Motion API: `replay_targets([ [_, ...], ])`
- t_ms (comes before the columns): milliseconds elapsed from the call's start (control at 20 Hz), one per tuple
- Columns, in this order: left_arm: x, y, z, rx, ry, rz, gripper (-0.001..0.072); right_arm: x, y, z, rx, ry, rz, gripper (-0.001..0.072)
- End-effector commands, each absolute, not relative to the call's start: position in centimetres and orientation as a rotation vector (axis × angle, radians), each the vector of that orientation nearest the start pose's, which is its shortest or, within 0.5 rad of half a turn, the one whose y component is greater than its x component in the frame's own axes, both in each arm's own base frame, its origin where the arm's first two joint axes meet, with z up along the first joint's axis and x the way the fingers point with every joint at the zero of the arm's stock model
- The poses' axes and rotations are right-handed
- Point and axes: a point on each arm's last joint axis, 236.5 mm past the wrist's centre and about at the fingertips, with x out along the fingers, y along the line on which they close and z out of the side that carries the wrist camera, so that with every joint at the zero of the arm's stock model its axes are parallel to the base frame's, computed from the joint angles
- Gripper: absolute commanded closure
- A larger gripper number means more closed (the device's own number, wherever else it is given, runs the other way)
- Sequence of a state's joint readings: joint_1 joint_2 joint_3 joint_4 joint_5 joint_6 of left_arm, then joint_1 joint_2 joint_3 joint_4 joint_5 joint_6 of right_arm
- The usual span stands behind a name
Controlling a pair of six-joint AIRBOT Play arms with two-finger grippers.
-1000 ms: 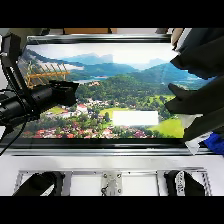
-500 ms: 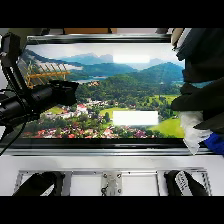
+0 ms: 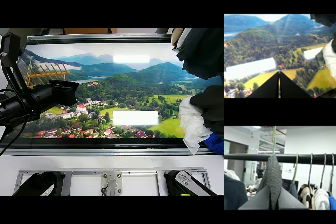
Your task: Fold the clothes and pants, and hang the long-sleeved shirts on hangers.
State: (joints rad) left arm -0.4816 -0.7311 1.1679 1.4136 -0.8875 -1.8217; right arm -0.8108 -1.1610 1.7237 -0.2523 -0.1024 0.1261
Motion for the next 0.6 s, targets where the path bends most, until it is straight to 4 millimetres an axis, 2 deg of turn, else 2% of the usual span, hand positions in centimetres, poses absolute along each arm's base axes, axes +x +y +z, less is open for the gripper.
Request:
replay_targets([
  [0, 30.2, -19.0, 26.4, -0.254, 0.543, -0.508, 0.0689, 28.9, -36.0, 54.4, -0.303, -0.497, -0.948, 0.0702],
  [200, 30.2, -19.1, 26.4, -0.255, 0.546, -0.509, 0.0690, 29.7, -38.4, 52.3, -0.292, -0.451, -0.969, 0.0702],
  [350, 30.2, -19.1, 26.4, -0.256, 0.546, -0.509, 0.0689, 30.5, -39.1, 51.2, -0.285, -0.429, -0.963, 0.0702],
  [550, 30.1, -19.1, 26.2, -0.253, 0.554, -0.508, 0.0689, 31.0, -39.3, 50.8, -0.284, -0.418, -0.953, 0.0702],
])
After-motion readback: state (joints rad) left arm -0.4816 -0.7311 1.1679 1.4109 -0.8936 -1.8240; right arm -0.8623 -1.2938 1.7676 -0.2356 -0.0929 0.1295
